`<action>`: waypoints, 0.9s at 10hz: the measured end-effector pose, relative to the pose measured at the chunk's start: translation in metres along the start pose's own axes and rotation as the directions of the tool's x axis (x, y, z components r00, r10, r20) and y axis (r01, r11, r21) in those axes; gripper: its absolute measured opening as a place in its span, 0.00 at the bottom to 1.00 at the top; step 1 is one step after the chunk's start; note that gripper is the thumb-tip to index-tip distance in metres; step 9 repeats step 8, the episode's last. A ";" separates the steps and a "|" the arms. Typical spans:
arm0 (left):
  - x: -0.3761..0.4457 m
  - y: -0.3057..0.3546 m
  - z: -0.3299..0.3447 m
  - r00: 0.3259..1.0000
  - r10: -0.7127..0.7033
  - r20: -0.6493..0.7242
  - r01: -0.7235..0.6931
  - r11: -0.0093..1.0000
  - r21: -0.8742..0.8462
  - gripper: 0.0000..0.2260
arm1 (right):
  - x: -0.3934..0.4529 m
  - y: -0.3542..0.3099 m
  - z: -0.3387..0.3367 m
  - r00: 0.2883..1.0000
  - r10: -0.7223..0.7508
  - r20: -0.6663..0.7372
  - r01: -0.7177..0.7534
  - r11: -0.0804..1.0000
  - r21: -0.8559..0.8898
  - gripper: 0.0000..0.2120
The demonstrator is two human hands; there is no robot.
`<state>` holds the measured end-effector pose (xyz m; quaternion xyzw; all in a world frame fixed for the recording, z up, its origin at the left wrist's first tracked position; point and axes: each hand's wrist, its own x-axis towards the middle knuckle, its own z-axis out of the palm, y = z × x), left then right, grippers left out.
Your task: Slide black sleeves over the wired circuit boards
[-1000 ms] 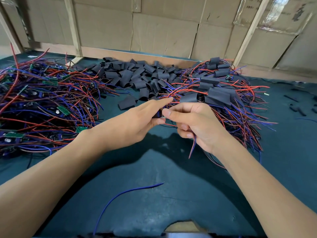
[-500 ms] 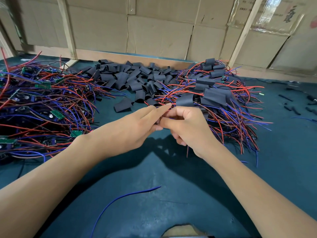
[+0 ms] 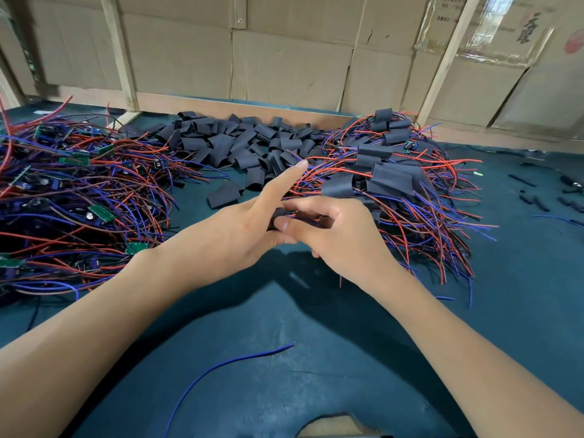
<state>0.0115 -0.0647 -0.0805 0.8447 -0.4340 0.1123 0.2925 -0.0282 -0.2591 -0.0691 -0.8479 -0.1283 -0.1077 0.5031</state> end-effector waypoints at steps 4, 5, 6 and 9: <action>0.001 -0.002 0.001 0.982 -0.093 -0.167 0.087 0.995 -0.042 0.42 | 0.013 -0.029 -0.054 0.939 -0.214 -0.270 0.168 0.969 -0.182 0.07; -0.001 -0.005 0.003 0.985 -0.107 -0.132 0.105 0.994 -0.022 0.41 | 0.026 -0.035 -0.099 0.862 -0.234 -0.449 0.155 0.966 -0.206 0.08; 0.000 -0.008 0.005 0.989 -0.105 -0.103 0.105 0.995 -0.006 0.40 | 0.044 -0.027 -0.131 0.843 -0.154 -0.515 0.002 0.959 -0.284 0.07; 0.000 -0.009 0.005 0.992 -0.091 -0.084 0.095 0.995 0.043 0.40 | 0.052 -0.014 -0.140 0.895 0.054 -0.443 -0.276 0.846 -0.456 0.14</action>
